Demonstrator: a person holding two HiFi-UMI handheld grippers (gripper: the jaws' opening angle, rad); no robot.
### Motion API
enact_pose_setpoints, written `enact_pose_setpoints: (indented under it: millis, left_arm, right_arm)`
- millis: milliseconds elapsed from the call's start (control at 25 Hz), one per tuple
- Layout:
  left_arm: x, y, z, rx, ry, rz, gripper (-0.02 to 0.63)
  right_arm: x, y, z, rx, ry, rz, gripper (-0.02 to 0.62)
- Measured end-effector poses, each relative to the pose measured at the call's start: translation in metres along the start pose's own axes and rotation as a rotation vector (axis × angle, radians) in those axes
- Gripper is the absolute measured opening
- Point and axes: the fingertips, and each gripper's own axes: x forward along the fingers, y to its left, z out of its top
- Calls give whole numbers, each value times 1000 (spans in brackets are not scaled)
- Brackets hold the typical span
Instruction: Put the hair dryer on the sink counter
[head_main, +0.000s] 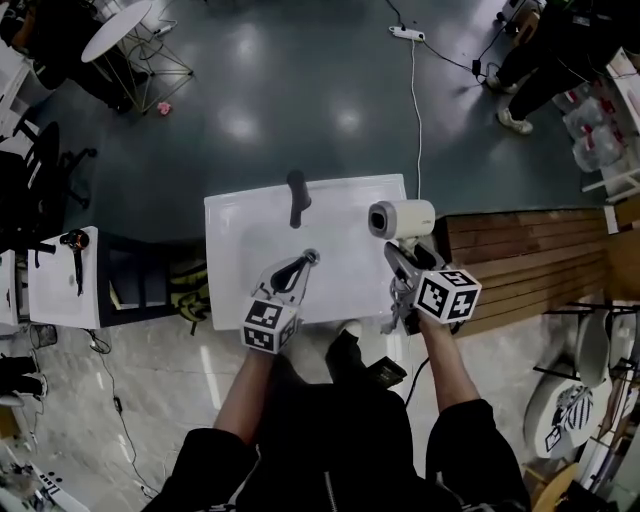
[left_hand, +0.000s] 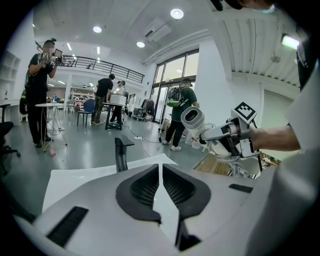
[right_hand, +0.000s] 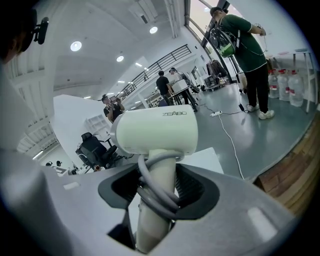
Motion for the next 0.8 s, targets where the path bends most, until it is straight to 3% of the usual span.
enact_pose_setpoints:
  millis: [800]
  left_arm:
    - [30,3,-27,-31,76,-10,28]
  right_arm:
    - [41,-35,2,-52,77,-31,202]
